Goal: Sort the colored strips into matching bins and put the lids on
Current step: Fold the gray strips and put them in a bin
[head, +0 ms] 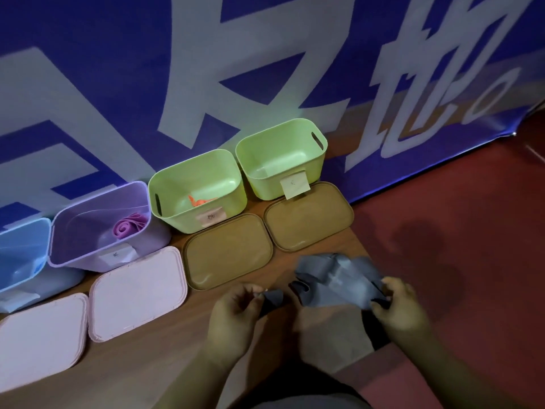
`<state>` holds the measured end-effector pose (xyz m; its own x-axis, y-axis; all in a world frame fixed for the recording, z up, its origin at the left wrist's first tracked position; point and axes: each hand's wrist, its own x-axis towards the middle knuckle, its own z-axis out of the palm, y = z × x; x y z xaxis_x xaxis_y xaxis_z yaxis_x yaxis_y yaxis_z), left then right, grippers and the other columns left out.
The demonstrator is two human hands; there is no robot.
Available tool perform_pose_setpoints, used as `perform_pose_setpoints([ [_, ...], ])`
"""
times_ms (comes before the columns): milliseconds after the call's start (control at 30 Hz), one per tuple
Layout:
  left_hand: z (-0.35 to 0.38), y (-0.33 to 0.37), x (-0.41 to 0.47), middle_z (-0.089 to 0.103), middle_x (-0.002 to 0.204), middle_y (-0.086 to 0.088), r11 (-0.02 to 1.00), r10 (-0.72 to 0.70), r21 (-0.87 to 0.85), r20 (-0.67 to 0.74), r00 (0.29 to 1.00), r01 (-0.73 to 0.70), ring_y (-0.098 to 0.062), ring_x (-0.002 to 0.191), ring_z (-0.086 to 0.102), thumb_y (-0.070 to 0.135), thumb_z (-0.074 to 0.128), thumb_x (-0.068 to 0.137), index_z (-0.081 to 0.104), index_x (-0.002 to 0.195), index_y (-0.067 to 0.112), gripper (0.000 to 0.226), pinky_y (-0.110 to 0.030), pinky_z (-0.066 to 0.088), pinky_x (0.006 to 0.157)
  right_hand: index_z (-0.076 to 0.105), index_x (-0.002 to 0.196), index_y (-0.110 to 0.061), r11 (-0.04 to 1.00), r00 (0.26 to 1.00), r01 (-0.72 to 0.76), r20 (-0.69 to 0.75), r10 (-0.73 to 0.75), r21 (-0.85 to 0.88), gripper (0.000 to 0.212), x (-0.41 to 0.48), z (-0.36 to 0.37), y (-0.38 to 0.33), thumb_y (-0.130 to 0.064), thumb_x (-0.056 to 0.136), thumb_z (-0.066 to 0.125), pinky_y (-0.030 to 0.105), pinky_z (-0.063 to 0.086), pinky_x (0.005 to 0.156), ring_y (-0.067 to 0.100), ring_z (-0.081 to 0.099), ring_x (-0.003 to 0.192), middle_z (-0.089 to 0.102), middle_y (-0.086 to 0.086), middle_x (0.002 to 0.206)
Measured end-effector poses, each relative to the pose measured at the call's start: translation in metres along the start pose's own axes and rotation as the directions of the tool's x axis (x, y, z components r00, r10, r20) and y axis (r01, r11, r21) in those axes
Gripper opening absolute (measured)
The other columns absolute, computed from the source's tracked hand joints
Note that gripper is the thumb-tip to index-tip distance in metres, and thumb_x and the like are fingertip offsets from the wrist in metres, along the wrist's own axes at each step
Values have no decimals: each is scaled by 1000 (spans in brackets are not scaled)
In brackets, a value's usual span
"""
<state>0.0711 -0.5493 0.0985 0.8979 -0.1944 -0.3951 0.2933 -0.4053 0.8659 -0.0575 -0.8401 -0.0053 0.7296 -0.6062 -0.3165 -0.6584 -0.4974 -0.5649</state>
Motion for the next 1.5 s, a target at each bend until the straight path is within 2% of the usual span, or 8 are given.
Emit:
perform_pose_setpoints([
  [233,16,8,-8,69,86,-10,1000,11,24,74,997,-13,6,68,66,-11,53,94,64,98,-10,11,-9,50,62,61,97,-15,992,991,-115,-63,119,58,30,-10,7,19,-16,72,77,31,42,68,31,59,83,64,7,86],
  [400,13,6,-11,72,85,-6,1000,-15,3,61,998,15,-2,73,68,-8,55,94,66,97,-6,12,-11,51,62,65,83,-23,988,993,-109,50,104,112,13,-18,-6,13,-14,77,73,19,36,51,16,62,69,65,-4,75],
  [633,8,16,-17,70,84,-8,999,15,-41,77,997,-12,5,69,67,-10,52,95,63,98,-10,11,-9,50,64,65,105,-20,978,993,-13,-114,38,207,33,-36,-29,-34,-7,77,78,19,40,67,13,59,83,61,0,98],
  [733,-1,22,-21,67,79,-2,996,70,-57,68,995,-66,9,65,65,-13,51,94,63,95,-10,13,-6,48,60,62,102,-30,960,991,34,-130,3,278,34,-47,-41,-71,-7,80,73,8,39,66,-1,59,86,62,-8,97],
  [867,-23,24,-23,63,79,-2,987,150,-66,28,988,-148,9,66,64,-14,54,92,64,96,-12,12,-6,47,61,62,95,-40,941,996,73,-78,-50,330,34,-57,-39,-115,-9,83,71,13,45,72,-2,63,90,65,-13,93],
  [1167,-103,26,-32,75,76,3,971,227,-97,97,969,-218,-3,71,66,-6,69,86,73,86,15,21,-13,50,68,70,101,-35,911,950,286,40,-311,298,24,-83,-21,-203,-16,86,71,28,55,71,1,67,86,72,-14,90],
  [1367,-150,42,-47,76,80,0,940,332,-142,160,930,-311,-7,73,68,-3,71,84,75,80,16,20,-19,53,69,71,95,-34,859,928,259,134,-348,442,31,-111,-10,-272,-3,89,67,9,48,73,-3,67,83,71,-9,92],
  [1500,-172,46,-52,74,83,0,911,402,-148,123,907,-384,-8,77,68,1,75,83,76,83,25,24,-21,51,72,73,88,-25,782,928,219,122,-351,584,30,-131,-4,-302,4,85,68,11,51,72,1,69,82,75,-5,86],
])
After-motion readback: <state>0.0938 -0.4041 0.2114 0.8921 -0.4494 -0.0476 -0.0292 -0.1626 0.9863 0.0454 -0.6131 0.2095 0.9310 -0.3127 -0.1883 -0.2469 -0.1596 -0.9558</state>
